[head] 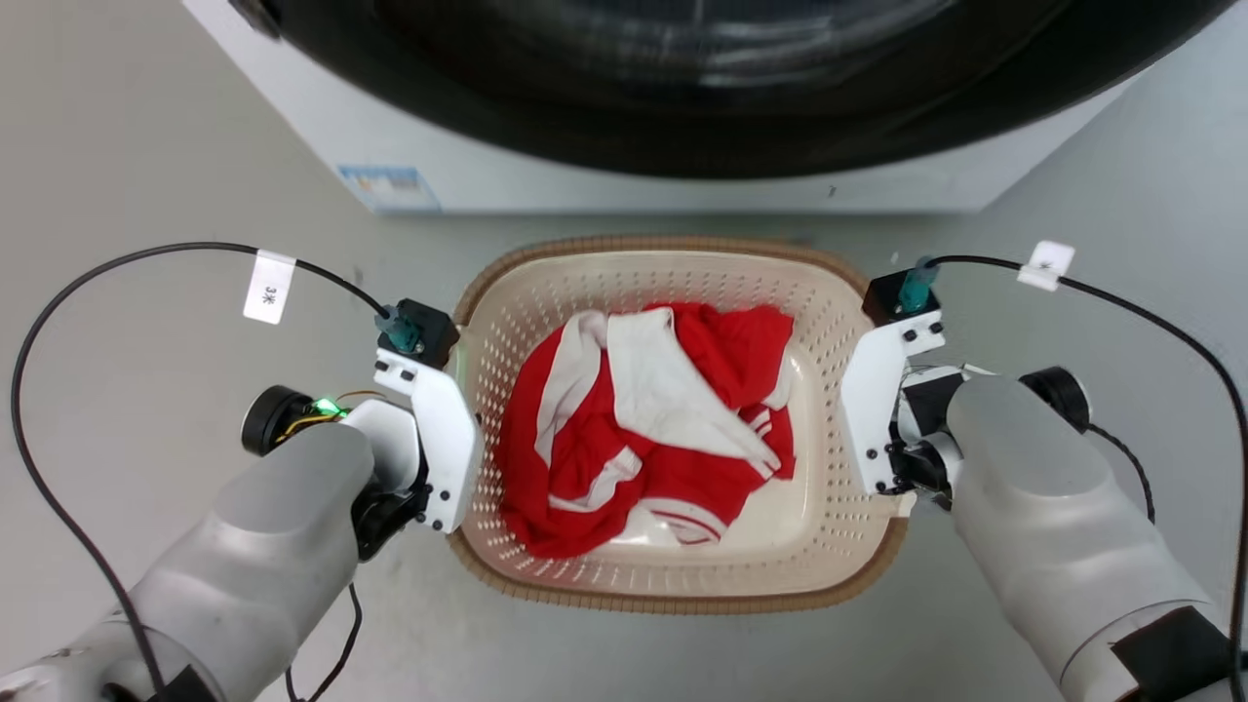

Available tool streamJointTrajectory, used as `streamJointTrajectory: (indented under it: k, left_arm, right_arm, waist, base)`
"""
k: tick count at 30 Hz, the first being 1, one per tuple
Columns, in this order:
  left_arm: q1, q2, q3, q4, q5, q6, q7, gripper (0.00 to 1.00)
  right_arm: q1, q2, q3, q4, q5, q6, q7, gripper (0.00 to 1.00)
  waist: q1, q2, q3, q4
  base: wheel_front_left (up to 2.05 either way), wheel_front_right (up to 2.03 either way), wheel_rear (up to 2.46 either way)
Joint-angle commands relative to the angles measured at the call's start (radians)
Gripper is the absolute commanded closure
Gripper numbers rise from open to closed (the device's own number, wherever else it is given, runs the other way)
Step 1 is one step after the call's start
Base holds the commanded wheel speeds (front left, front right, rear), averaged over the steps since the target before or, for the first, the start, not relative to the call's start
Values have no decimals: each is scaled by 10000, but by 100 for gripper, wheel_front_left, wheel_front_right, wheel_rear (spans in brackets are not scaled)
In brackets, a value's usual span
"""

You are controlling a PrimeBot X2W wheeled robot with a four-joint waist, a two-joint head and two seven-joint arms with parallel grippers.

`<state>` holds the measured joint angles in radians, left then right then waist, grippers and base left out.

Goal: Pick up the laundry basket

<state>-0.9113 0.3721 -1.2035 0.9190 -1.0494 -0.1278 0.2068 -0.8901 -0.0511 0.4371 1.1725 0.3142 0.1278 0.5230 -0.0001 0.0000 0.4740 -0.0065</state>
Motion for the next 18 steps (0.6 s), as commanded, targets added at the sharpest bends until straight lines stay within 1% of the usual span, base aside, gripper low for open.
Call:
streamJointTrajectory:
  k: [1, 3, 4, 7, 14, 18]
  left_arm:
    - [-2, 226, -193, -263, -109, -35, 280, 100]
    - [17, 455, -372, -551, -342, -35, 674, 100]
    - [17, 455, -372, -551, -342, -35, 674, 100]
    - [73, 710, -538, -984, -671, -37, 1231, 100]
    - [351, 1077, -730, -1853, -1423, -71, 2730, 100]
    - [584, 1229, -768, -2135, -1803, -73, 3554, 100]
  right_arm:
    - [-23, 15, 292, -109, 55, 53, 263, 100]
    - [4, 11, 530, -112, 316, 53, 618, 100]
    - [4, 11, 530, -112, 316, 53, 618, 100]
    - [111, 3, 824, -144, 671, 53, 1114, 100]
    - [245, 12, 1605, -128, 1286, 53, 2289, 100]
    - [359, 12, 1948, -83, 1569, 53, 2730, 100]
  waist:
    - [1, 0, -1012, -295]
    - [1, 0, -1427, -353]
    - [1, 0, -1427, -353]
    - [1, 0, -1993, -418]
    - [1, 0, -3076, -481]
    - [1, 0, -3596, -515]
  base:
    - [0, 0, 0]
    - [0, 0, 0]
    - [0, 0, 0]
    - [0, 0, 0]
    - [0, 0, 0]
    - [0, 0, 0]
